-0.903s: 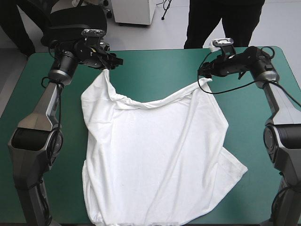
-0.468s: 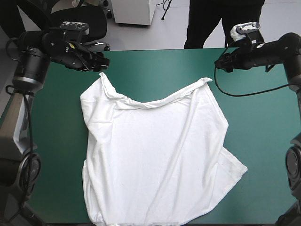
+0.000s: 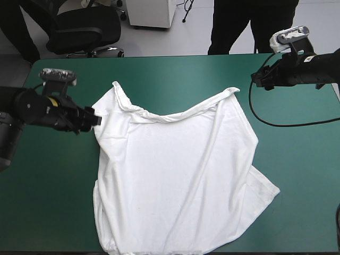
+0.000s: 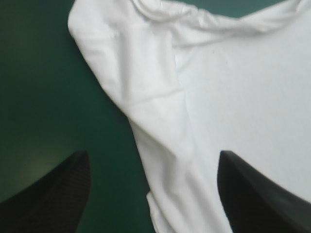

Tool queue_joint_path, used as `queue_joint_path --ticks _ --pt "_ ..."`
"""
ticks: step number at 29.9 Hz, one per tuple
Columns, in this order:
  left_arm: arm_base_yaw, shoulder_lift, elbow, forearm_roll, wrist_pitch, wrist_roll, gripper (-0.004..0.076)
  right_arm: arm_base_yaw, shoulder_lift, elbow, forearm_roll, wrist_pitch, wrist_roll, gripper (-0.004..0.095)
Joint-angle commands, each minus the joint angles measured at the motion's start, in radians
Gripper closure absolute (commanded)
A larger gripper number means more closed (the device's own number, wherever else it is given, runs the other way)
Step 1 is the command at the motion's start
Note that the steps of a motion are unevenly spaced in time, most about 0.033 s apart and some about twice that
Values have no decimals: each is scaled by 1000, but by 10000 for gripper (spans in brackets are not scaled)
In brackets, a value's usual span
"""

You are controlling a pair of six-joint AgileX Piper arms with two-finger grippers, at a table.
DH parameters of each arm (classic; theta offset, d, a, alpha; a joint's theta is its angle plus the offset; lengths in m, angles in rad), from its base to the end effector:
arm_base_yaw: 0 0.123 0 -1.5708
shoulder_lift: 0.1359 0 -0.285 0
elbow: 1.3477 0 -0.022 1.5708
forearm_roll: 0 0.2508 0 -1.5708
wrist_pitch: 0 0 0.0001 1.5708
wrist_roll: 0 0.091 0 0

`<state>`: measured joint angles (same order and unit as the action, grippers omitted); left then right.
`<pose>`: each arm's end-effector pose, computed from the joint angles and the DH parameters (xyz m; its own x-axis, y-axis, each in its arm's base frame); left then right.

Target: Fold the cloth

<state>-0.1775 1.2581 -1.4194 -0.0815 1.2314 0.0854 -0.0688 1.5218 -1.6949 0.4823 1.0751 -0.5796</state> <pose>0.2329 -0.0489 0.4111 -0.8044 0.2032 -0.5583 0.2653 0.9637 -0.0314 0.3232 0.0150 0.4353 -0.5744 -0.2618 -0.7756 -0.4456 0.8948 0.0280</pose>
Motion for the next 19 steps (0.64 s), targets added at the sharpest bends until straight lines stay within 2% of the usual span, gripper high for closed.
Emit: queue_joint_path --ticks 1,5,8,11,14,19 --pt "-3 -82 125 -24 59 -11 191 -8 -49 -23 25 -34 2 237" --pt "-27 -105 274 -14 34 -11 191 -8 -53 -21 17 -29 2 237" --pt "-69 -92 367 15 -2 -13 191 3 -53 -21 -41 -23 2 237" --pt "-75 -78 447 8 -91 -31 191 22 -53 -21 -106 -23 23 237" --pt "-75 -48 501 6 -175 -34 191 23 -53 -21 -107 -26 24 237" --pt "-73 35 558 12 -252 -35 191 23 -53 -21 -104 -29 26 237"
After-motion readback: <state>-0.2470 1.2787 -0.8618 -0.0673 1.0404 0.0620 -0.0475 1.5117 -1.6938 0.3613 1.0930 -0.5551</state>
